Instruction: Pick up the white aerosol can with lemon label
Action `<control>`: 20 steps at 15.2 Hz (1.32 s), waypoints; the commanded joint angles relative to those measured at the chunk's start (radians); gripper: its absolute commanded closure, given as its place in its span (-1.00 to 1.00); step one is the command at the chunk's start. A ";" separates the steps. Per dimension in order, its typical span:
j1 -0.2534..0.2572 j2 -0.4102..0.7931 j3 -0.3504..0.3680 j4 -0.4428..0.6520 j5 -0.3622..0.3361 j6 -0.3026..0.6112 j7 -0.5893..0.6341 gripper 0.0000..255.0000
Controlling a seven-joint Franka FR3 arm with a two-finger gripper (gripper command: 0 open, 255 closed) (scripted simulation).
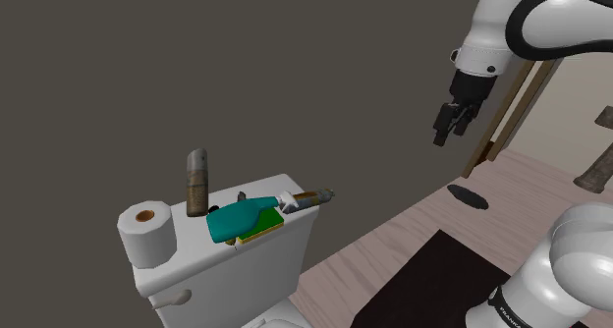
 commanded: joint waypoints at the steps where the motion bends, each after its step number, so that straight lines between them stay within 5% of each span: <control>1: 0.000 0.000 0.000 0.000 0.000 0.000 0.000 -1.00; 11: 0.106 0.334 -0.130 0.022 0.001 0.319 -0.353 -1.00; 20: 0.202 0.671 -0.182 0.146 0.100 0.514 -0.695 -1.00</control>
